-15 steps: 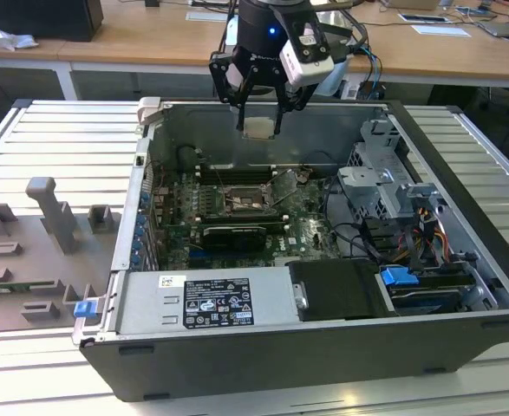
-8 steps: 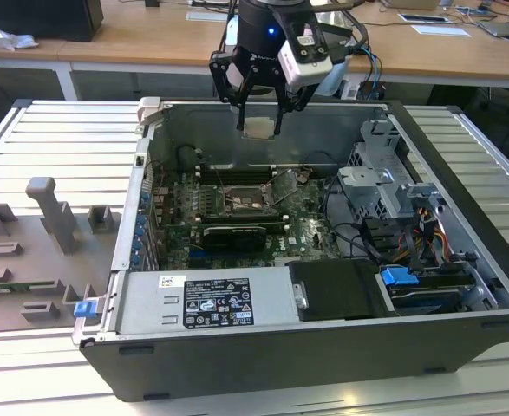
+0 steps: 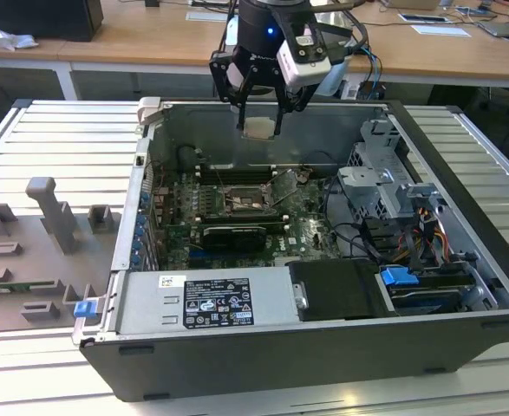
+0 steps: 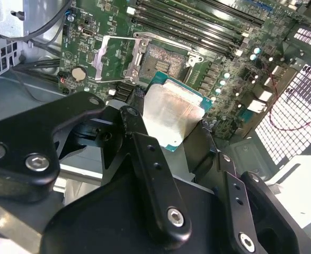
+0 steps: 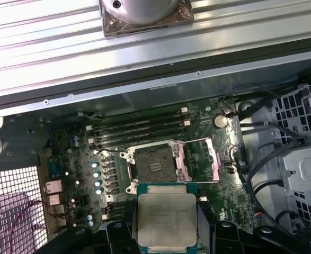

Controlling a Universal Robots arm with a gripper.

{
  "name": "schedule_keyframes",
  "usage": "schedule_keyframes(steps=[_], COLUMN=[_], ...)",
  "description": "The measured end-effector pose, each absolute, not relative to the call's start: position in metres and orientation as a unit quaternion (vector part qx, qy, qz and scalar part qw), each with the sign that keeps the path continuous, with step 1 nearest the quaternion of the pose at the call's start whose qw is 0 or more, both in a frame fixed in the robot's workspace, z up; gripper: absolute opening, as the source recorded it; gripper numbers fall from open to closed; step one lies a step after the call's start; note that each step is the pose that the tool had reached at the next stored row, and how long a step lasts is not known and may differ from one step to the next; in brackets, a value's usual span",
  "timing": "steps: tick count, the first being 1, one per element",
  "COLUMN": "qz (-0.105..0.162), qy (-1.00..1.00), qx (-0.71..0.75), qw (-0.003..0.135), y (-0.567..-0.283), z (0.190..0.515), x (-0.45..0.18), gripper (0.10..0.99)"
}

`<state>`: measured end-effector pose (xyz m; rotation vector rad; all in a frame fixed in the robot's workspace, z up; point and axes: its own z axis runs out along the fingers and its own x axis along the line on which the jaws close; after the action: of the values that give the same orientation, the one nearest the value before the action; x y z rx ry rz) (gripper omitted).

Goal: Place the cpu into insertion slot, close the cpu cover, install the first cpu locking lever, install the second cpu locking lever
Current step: 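Place the cpu into insertion slot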

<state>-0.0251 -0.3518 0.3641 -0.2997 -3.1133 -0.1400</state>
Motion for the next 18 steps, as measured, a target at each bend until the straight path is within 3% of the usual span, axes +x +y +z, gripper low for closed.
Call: schedule_keyframes(steps=[18], qz=[-0.045], qy=[-0.976], qx=[-0.213], qw=[0.000], y=[-0.3518], z=[0.3630], x=[-0.0251], gripper=[0.541])
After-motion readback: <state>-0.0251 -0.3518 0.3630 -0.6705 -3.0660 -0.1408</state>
